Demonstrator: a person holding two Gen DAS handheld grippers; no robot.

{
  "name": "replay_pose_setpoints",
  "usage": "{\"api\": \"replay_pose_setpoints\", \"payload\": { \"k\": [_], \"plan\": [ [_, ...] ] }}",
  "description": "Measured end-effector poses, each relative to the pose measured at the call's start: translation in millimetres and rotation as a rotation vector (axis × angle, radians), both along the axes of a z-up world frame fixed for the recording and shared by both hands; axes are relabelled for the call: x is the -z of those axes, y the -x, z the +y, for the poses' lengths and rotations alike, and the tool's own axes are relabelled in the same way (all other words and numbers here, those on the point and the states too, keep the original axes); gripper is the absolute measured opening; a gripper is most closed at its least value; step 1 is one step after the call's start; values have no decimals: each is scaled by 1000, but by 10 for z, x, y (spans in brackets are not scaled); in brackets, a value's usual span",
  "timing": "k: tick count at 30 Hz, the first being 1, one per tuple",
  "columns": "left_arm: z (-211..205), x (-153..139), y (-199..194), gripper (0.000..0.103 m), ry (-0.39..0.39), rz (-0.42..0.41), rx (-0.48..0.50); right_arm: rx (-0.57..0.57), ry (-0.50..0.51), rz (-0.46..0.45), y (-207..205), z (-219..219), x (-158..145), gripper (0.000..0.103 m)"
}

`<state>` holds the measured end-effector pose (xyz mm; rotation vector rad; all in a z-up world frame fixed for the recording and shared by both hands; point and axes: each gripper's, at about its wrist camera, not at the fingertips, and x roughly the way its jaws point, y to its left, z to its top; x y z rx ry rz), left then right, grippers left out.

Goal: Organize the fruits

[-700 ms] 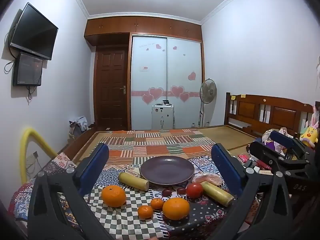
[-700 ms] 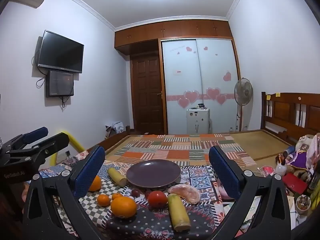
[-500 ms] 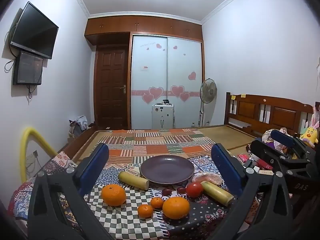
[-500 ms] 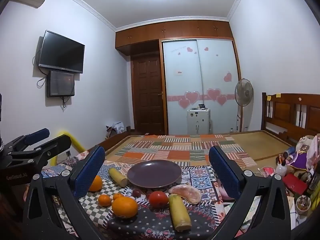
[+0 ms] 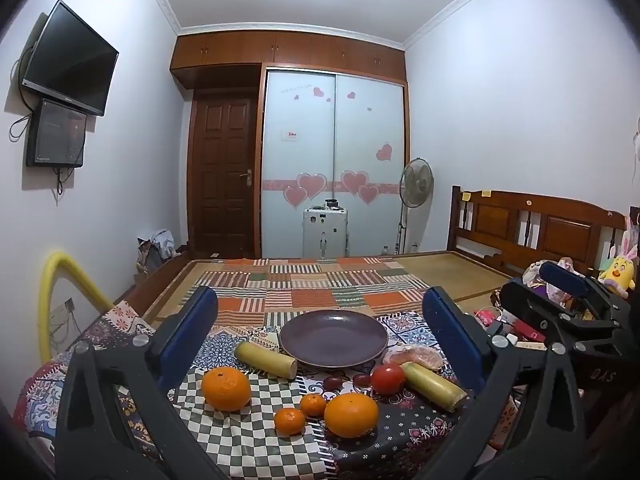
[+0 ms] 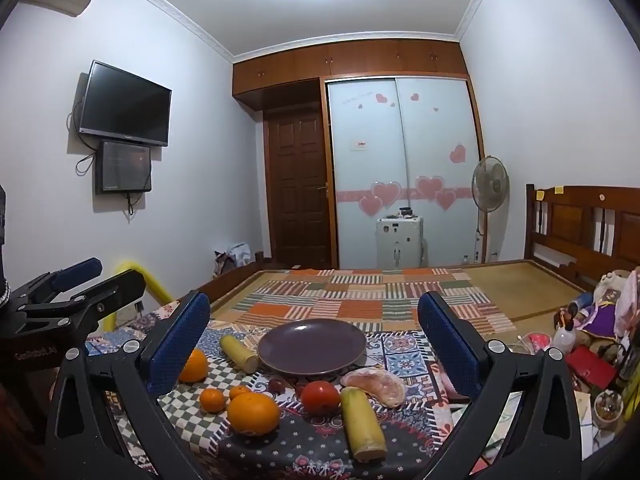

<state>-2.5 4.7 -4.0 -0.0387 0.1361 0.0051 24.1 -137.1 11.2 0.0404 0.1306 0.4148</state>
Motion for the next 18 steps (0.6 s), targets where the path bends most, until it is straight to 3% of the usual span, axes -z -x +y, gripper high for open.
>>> {"api": "replay_pose_setpoints", "payload": {
  "k": [18],
  "plan": [
    [7,-3,-29,103,3,11,2,-3,-1,-1,6,18,-1,103]
  ]
}}
